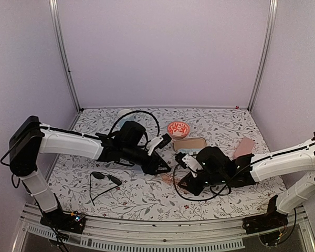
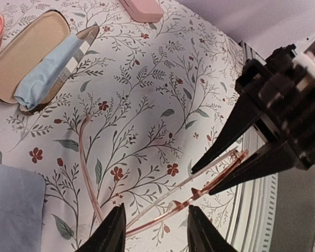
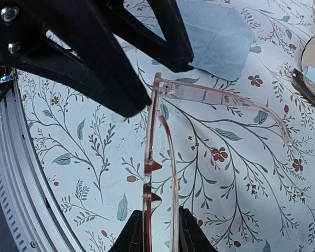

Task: Organize the sunglasses
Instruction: Pass from the left arm to the right, then close the right temple of the sunglasses on the sunglasses.

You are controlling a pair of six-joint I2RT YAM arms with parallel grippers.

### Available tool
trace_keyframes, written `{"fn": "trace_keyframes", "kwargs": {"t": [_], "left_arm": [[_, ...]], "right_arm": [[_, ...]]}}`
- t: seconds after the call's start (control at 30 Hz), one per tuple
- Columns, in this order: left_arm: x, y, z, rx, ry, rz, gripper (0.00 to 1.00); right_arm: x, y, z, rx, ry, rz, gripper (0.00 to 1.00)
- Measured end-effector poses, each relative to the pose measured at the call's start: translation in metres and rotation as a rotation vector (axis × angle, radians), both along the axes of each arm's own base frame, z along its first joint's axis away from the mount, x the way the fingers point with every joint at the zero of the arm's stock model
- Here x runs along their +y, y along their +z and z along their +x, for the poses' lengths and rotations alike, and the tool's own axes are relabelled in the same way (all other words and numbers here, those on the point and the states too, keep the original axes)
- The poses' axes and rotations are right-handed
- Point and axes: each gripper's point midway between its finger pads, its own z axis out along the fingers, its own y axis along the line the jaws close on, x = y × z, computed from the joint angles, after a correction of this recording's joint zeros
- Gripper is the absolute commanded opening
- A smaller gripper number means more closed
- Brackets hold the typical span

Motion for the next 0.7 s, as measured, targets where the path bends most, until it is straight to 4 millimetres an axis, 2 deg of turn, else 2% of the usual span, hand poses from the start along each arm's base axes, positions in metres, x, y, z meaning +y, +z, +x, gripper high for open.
{"fn": "trace_keyframes", "kwargs": {"t": [0.13, 0.3, 0.43, 0.7], "left_arm": [[0.014, 0.004, -0.004, 0.01, -0.007, -0.041, 0.58], [0.035, 0.01, -0.009, 0.021, -0.013, -0.108, 0.75], [0.04, 0.013, -0.015, 0.025, -0.041, -0.145, 0.85], [0.034, 0.026, -0.027, 0.03, -0.126, -0.214, 0.87]], "right_arm": [[-0.003, 0.009, -0.003, 0.009, 0.022, 0.046, 0.23], [-0.004, 0.029, -0.01, 0.025, 0.071, 0.134, 0.22], [-0.002, 0.042, -0.015, 0.036, 0.107, 0.183, 0.22], [0.003, 0.051, -0.022, 0.053, 0.155, 0.226, 0.21]]}}
